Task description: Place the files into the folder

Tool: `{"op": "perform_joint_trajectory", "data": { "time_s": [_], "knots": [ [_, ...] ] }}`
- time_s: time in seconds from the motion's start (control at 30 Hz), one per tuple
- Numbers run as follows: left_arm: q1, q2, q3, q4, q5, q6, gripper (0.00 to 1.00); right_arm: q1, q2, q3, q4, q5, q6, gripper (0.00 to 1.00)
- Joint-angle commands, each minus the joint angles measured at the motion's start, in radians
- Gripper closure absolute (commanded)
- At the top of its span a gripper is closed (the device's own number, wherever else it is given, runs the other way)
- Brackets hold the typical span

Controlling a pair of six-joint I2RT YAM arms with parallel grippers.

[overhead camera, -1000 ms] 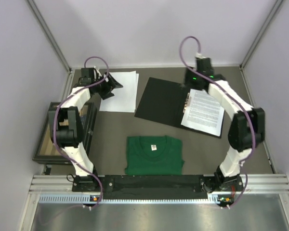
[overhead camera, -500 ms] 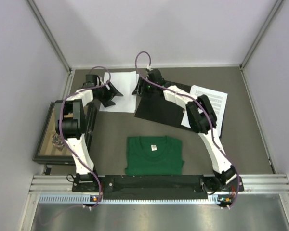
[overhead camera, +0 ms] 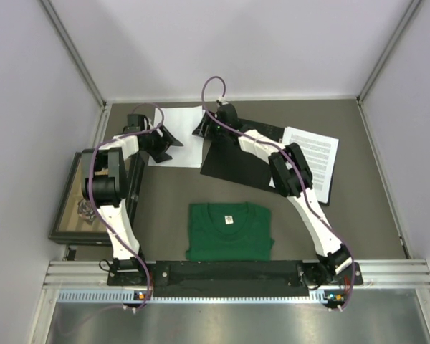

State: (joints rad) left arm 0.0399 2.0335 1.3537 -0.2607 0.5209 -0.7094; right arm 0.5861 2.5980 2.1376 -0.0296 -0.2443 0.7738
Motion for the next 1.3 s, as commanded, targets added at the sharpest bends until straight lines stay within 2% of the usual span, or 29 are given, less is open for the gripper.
{"op": "perform_joint_trajectory", "data": {
  "time_s": [0.0,0.23,0.5,0.93,1.03,1.13,1.23,1.27],
  "knots": [
    [0.005,-0.016,-0.018,0.014,0.001,0.001,0.23,0.0,0.05,0.073,0.048,0.043,0.027,0.39],
    [0.005,-0.016,-0.019,0.009,-0.002,0.007,0.23,-0.003,0.117,0.171,0.033,0.06,0.065,0.39],
    [0.005,-0.006,-0.011,0.003,-0.009,0.008,0.22,0.0,0.146,0.188,0.033,0.04,0.113,0.39],
    [0.005,0.001,-0.011,0.009,0.001,0.001,0.22,0.009,0.048,0.013,0.103,-0.044,0.116,0.42],
    [0.006,-0.002,-0.014,0.009,0.001,0.001,0.22,0.011,0.031,0.004,0.122,-0.064,0.107,0.47],
    [0.005,-0.006,-0.018,0.011,-0.001,0.004,0.22,0.009,0.022,0.007,0.129,-0.064,0.099,0.58],
    [0.003,-0.009,-0.021,0.011,-0.001,0.004,0.22,0.009,0.025,0.013,0.135,-0.064,0.093,0.75],
    [0.003,-0.01,-0.021,0.011,-0.001,0.004,0.22,0.008,0.027,0.016,0.137,-0.066,0.094,0.83]
  ]
}}
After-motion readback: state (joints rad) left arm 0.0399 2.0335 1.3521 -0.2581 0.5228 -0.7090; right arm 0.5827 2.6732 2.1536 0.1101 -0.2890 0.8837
